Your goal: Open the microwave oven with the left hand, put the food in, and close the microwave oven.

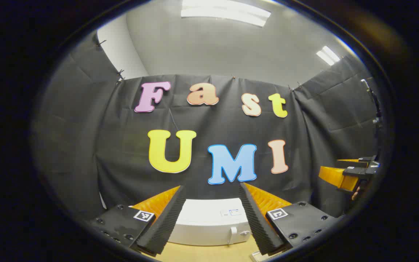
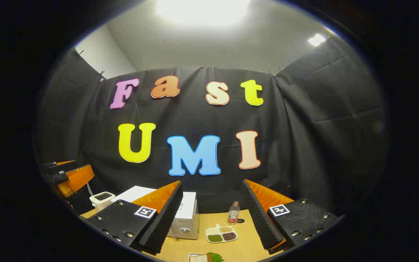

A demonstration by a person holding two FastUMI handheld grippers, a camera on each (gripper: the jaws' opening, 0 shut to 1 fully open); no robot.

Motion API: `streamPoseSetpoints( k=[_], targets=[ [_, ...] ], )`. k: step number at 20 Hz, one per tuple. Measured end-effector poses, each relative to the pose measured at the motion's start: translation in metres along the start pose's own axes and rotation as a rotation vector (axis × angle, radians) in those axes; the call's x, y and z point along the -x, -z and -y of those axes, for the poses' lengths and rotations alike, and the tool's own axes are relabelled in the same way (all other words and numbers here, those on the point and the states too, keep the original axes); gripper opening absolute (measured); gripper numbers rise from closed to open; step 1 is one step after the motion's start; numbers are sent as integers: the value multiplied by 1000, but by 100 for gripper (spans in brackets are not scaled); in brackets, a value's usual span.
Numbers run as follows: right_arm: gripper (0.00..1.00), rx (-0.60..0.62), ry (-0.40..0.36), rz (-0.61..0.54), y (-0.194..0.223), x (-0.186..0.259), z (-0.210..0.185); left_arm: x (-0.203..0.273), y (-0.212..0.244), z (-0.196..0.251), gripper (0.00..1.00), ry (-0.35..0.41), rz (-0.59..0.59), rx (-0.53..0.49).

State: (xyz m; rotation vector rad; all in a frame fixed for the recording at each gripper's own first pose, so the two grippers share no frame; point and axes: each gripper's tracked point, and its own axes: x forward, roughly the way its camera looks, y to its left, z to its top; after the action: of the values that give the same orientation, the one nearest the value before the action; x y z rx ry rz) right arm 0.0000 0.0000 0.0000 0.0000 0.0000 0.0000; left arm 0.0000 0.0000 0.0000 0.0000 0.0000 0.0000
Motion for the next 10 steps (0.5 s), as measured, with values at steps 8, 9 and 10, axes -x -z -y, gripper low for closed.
streamPoseSetpoints(
  k=[8, 9, 10],
  targets=[
    [97, 0, -13, -23, 13, -19, 4, -18, 2, 11, 96, 5, -8, -6],
    [97, -7, -13, -23, 15, -21, 4, -19, 5, 12, 94, 6, -10, -8],
    [97, -12, -16, -26, 17, -22, 3, -21, 5, 14, 94, 6, -11, -11]
  ],
)
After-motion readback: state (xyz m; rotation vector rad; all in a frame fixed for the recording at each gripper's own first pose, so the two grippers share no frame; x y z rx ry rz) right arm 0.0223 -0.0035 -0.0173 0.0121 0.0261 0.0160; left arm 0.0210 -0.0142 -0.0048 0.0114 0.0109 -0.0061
